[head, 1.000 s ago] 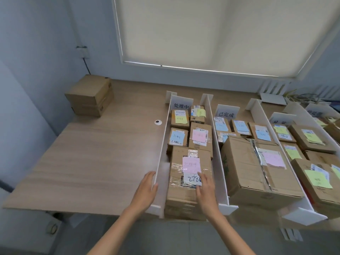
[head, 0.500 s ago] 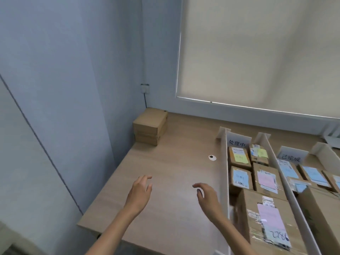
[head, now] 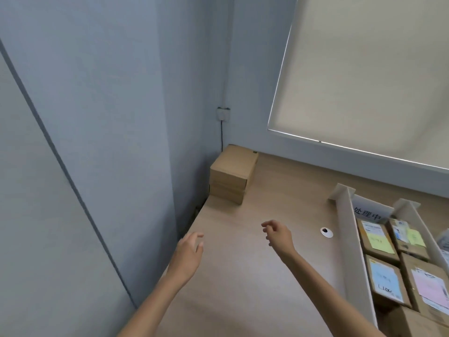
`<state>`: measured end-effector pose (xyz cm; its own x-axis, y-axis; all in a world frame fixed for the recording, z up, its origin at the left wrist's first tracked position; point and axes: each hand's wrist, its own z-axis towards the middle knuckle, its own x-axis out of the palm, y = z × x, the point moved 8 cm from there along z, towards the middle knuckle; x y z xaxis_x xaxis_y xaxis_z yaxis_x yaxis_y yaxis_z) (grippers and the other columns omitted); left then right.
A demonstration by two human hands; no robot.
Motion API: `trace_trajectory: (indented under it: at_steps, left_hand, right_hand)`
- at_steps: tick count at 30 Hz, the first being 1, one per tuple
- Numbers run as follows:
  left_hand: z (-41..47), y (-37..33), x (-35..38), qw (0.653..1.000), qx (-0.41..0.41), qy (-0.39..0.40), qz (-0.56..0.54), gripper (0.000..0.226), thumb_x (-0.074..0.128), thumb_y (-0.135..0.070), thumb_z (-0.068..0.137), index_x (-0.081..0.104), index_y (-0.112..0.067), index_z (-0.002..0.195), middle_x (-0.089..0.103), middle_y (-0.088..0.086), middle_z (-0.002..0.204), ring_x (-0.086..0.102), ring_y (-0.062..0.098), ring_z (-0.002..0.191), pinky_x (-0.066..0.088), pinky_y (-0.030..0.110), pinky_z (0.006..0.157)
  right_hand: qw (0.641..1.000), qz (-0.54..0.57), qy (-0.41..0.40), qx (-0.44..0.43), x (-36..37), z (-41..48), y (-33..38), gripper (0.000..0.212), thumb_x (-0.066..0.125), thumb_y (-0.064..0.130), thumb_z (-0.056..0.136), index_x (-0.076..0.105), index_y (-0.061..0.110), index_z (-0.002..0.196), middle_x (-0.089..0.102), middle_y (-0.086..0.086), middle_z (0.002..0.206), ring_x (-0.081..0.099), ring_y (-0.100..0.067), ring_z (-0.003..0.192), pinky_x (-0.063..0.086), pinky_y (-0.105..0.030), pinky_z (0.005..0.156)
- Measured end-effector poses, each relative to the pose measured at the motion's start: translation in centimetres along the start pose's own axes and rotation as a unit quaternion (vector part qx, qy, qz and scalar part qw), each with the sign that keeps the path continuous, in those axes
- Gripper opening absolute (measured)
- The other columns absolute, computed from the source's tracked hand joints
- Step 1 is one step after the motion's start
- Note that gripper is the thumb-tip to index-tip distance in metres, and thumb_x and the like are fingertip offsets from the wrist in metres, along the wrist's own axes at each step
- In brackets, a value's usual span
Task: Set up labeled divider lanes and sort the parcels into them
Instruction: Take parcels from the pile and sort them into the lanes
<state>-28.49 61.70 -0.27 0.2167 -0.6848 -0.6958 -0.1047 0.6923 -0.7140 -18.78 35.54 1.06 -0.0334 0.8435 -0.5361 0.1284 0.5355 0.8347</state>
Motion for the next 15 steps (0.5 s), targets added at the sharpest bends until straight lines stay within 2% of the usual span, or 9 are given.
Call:
trace_trajectory:
  at_steps: [4,6,8,12,15]
  left_hand:
    - [5.8,1.3,-0.3,1.000,-0.014,-0.002,0.000,0.029,0.046,-0.016,0.095,0.057,-0.012,0.121,0.056,0.003,0.123,0.052,0.020,0.115,0.042,0.031,0.097]
    - [9.2,1.4,-0.2,1.000,-0.015,0.001,0.004,0.029,0.046,-0.018,0.095,0.056,-0.013,0.121,0.056,0.002,0.123,0.052,0.018,0.114,0.043,0.031,0.096]
    - [12.3,1.2,0.3,1.000,-0.013,0.013,0.012,0.029,0.045,-0.019,0.095,0.055,-0.014,0.122,0.055,0.001,0.124,0.050,0.017,0.115,0.042,0.031,0.096]
    - [19.1,1.2,1.9,1.000,0.003,0.025,0.010,0.030,0.043,-0.019,0.097,0.054,-0.017,0.124,0.053,-0.003,0.126,0.047,0.014,0.118,0.040,0.027,0.097]
    - [23.8,1.4,3.2,1.000,0.014,0.024,0.005,0.030,0.042,-0.019,0.097,0.054,-0.020,0.125,0.053,-0.006,0.127,0.046,0.012,0.119,0.039,0.024,0.096]
  right_hand:
    - [1.000,0.002,0.001,0.024,2.4,8.0,3.1,0.020,0.041,0.010,0.090,0.061,0.014,0.091,0.060,-0.010,0.085,0.055,-0.027,0.071,0.050,-0.039,0.068]
    - [0.998,0.030,0.008,0.059,3.7,12.2,4.1,0.016,0.041,0.014,0.092,0.056,0.010,0.095,0.056,-0.012,0.091,0.055,-0.030,0.079,0.050,-0.036,0.064]
    - [0.994,0.049,0.011,0.096,4.9,16.1,4.7,0.016,0.041,0.017,0.094,0.053,0.008,0.101,0.052,-0.013,0.098,0.055,-0.033,0.091,0.053,-0.039,0.069]
    - [0.980,0.093,0.025,0.174,7.4,23.2,5.1,0.039,0.043,0.026,0.098,0.044,0.003,0.129,0.046,-0.012,0.111,0.050,-0.039,0.115,0.051,-0.046,0.082]
    - [0.959,0.145,0.020,0.241,9.1,27.1,4.5,0.052,0.047,0.030,0.098,0.033,0.004,0.140,0.039,-0.018,0.139,0.040,-0.041,0.126,0.046,-0.052,0.089]
